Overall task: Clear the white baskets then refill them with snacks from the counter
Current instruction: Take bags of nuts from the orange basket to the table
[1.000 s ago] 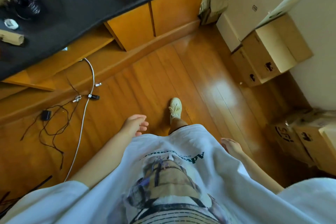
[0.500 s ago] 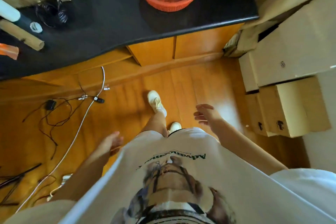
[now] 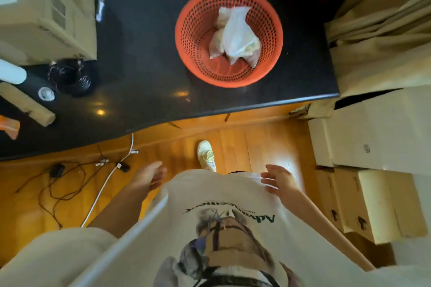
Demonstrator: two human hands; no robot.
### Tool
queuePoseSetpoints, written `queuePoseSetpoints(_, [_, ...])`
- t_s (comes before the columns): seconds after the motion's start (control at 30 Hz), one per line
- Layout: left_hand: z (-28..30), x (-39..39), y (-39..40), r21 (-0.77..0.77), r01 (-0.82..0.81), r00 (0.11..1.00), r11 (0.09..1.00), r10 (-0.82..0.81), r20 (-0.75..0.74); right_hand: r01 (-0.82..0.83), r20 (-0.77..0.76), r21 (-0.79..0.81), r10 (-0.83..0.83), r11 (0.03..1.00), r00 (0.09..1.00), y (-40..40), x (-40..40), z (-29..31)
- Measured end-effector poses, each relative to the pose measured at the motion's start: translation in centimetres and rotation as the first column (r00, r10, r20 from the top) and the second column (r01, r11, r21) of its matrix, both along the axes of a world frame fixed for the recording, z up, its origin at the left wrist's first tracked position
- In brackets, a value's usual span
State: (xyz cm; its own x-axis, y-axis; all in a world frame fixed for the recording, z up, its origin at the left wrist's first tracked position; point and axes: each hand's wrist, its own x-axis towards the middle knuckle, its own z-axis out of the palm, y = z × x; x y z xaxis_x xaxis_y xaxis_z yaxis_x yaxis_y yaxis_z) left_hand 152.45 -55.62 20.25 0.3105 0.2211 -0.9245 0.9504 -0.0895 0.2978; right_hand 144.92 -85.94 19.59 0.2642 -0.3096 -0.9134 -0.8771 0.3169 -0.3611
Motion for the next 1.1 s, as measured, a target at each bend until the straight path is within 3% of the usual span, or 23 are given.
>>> queuePoseSetpoints(0.17, [1.4, 11.1, -6.4, 0.015, 0.215, 0.953, 0.976, -0.213, 0.216, 0.104, 0.0, -0.019, -0.104, 0.994, 0.995, -2.7, 4.3, 0.0])
queuePoseSetpoints(0.27, [1.3, 15.8, -9.3, -0.01, 0.333, 0.902, 0.943, -0.316, 0.294, 0.07, 0.067, -0.065, -0.066, 0.995, 0.996, -4.6, 7.7, -0.1])
queuePoseSetpoints(0.37, [0.2, 20.7, -12.1, -0.009, 0.38, 0.861, 0.925, -0.35, 0.368, -0.078, 0.187, -0.139, 0.103, 0.987, 0.977, -6.1, 13.3, -0.7])
queuePoseSetpoints(0.47, [-2.1, 24.6, -14.3, -0.006, 0.335, 0.854, 0.942, -0.301, 0.424, -0.237, 0.324, -0.227, 0.303, 0.945, 0.896, -6.7, 20.1, -1.3])
queuePoseSetpoints(0.6, [-5.8, 28.7, -17.0, 0.056, 0.331, 0.823, 0.942, -0.317, 0.471, -0.417, 0.342, -0.428, 0.57, 0.802, 0.747, -7.6, 28.7, -3.4])
queuePoseSetpoints(0.73, [-9.5, 31.7, -18.2, 0.282, 0.458, 0.628, 0.843, -0.531, 0.569, -0.579, 0.239, -0.566, 0.789, 0.587, 0.566, -8.4, 35.3, -5.9])
queuePoseSetpoints(0.87, [-12.6, 33.1, -18.3, 0.479, 0.542, 0.51, 0.691, -0.723, 0.466, -0.719, 0.136, -0.553, 0.897, 0.422, 0.421, -8.9, 39.1, -8.4])
queuePoseSetpoints(0.97, [-13.8, 33.6, -18.3, 0.459, 0.59, 0.474, 0.665, -0.745, 0.47, -0.807, 0.141, -0.486, 0.941, 0.336, 0.307, -8.9, 40.8, -9.7])
queuePoseSetpoints(1.1, [-14.5, 34.3, -18.6, 0.476, 0.603, 0.407, 0.64, -0.76, 0.506, -0.863, 0.139, -0.406, 0.954, 0.301, 0.267, -8.8, 41.7, -10.4])
